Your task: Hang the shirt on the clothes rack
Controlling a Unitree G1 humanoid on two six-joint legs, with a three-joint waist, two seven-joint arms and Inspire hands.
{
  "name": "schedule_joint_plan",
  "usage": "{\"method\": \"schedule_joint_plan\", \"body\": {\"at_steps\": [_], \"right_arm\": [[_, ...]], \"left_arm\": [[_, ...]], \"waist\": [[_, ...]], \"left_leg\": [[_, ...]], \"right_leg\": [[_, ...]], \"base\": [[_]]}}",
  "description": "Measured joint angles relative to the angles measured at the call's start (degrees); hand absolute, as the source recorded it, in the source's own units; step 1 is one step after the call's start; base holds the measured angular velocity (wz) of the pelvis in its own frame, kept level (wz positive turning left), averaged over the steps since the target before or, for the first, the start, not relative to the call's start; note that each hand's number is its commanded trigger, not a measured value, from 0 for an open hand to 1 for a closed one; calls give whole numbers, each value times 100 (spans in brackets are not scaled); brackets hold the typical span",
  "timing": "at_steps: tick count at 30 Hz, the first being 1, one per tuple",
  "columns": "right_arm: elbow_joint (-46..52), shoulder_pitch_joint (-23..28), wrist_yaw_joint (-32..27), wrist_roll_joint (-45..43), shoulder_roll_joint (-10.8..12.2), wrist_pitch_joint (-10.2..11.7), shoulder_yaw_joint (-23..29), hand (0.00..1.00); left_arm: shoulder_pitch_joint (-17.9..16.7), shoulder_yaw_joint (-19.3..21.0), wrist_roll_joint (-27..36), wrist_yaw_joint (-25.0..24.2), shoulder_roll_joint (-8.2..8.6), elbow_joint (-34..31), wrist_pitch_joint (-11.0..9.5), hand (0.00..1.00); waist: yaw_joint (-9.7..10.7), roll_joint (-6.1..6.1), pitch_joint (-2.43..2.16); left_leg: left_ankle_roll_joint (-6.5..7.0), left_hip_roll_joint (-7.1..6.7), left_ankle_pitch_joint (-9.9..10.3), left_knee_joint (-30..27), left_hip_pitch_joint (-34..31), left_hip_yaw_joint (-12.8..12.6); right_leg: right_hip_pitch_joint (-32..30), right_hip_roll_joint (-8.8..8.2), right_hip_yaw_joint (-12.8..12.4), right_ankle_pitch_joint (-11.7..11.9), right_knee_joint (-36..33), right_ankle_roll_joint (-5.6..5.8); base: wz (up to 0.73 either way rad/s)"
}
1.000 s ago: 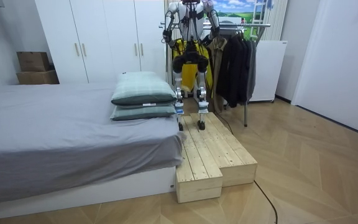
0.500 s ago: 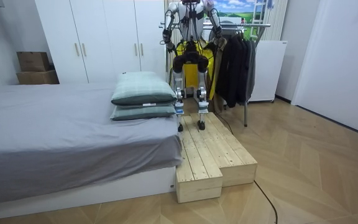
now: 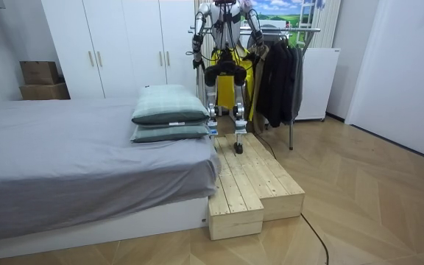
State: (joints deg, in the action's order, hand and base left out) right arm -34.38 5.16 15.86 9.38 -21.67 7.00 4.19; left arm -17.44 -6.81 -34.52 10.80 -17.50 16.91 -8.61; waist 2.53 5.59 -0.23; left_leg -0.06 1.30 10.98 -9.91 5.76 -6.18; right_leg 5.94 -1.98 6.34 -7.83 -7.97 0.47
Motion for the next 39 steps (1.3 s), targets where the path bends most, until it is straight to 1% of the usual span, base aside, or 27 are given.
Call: {"method": "schedule_joint_plan", "body": {"at_steps": [2,6,11,12,14,15,18,20,22,24,25,26,27,28,29,30,32,33,35,38,39], "right_arm": [[-99,56,54,22,15,54,0,0],[-339,71,256,196,108,55,73,0],[-364,176,367,261,163,55,165,0],[-343,214,366,382,176,49,166,0],[-289,307,376,418,200,46,165,0],[-322,313,376,437,220,40,165,0],[-316,328,384,449,301,43,168,0],[-352,394,386,580,377,55,168,0],[-445,429,386,782,480,69,168,0],[-517,511,395,1229,625,63,163,0],[-518,547,408,1366,639,49,159,0],[-517,595,429,1566,658,38,159,0],[-504,627,434,1733,670,35,159,0],[-484,640,434,1770,671,32,159,0],[-447,650,435,1838,671,28,160,0],[-307,685,428,1980,671,-58,160,0],[-135,686,430,2089,671,-98,157,0],[44,712,433,2172,671,-105,154,0],[330,771,458,2299,671,-106,148,0],[980,910,500,2917,666,-152,108,0],[1219,936,504,3105,658,-160,66,0]], "left_arm": [[-8,-10,1,2,5,151,-5,0],[-9,-6,5,28,16,466,-14,0],[-9,1,-3,174,43,1017,-28,0],[-37,2,-1,220,42,1142,-24,0],[-151,15,8,270,41,1196,-15,0],[-162,9,11,283,43,1307,-14,0],[-202,36,8,284,38,1475,-2,0],[-208,68,12,297,40,1579,-17,0],[-207,143,13,382,68,1789,-24,0],[-208,237,16,533,82,2124,-40,0],[-210,237,15,566,82,2272,-46,0],[-212,239,14,614,85,2598,-43,0],[-235,241,30,628,88,2828,-11,0],[-241,250,40,629,99,2899,3,0],[-304,256,78,628,128,3009,29,0],[-345,257,145,619,172,3159,52,0],[-325,297,146,599,273,3351,63,0],[-277,369,149,591,350,3467,35,0],[-152,376,154,529,378,3633,33,0],[-132,375,319,474,408,3714,44,0],[-139,375,387,448,425,3714,66,0]], "waist": [[0,-12,-5],[6,-41,4],[-3,-87,-7],[-10,-106,4],[-4,-91,-6],[0,-106,5],[12,-100,7],[11,-99,5],[9,-89,-13],[-34,-92,-11],[-69,-99,-8],[-107,-120,-11],[-103,-130,-6],[-102,-132,-4],[-105,-129,-5],[-136,-131,-3],[-192,-149,-1],[-231,-183,2],[-264,-230,3],[-320,-324,14],[-322,-346,-6]], "left_leg": [[-5,1,4,0,1,8],[-9,7,10,1,3,8],[-10,7,10,6,18,2],[-10,8,10,8,16,-3],[-10,8,11,8,-2,-6],[-10,6,11,8,-4,-6],[-11,6,11,21,-9,-7],[-12,7,11,30,-6,-8],[-20,11,16,35,5,-12],[-34,24,25,44,25,-27],[-38,27,29,52,57,-36],[-45,36,53,60,101,-45],[-42,38,62,59,117,-65],[-39,39,66,58,117,-81],[-33,40,72,51,110,-92],[-32,42,82,38,103,-111],[-33,50,96,11,95,-147],[-35,57,103,4,89,-164],[-34,66,120,-14,88,-184],[-48,92,131,-16,96,-280],[-52,100,134,-14,90,-311]], "right_leg": [[6,0,12,0,1,0],[1,8,5,0,-18,0],[7,10,-6,1,-25,-1],[6,11,-7,0,-14,-1],[5,11,-8,0,18,-2],[5,11,-9,0,24,-2],[-13,14,-14,-3,33,-6],[-19,17,-13,-4,33,-7],[-17,20,-18,-4,29,-7],[-11,36,-42,-3,16,-9],[6,39,-60,-3,14,-9],[36,47,-74,-3,14,-9],[46,47,-68,-3,13,-9],[44,47,-70,-3,13,-9],[40,47,-76,-3,11,-9],[35,49,-94,-3,9,-9],[11,57,-136,-2,4,-10],[8,63,-158,2,-4,-15],[16,71,-170,2,-19,-15],[-11,97,-253,1,-29,-16],[-40,105,-291,-2,-32,-21]], "base": [[2],[0],[0],[0],[0],[0],[0],[0],[0],[-5],[-12],[-12],[-9],[-5],[-6],[-10],[-12],[-10],[-7],[-13],[-15]]}}
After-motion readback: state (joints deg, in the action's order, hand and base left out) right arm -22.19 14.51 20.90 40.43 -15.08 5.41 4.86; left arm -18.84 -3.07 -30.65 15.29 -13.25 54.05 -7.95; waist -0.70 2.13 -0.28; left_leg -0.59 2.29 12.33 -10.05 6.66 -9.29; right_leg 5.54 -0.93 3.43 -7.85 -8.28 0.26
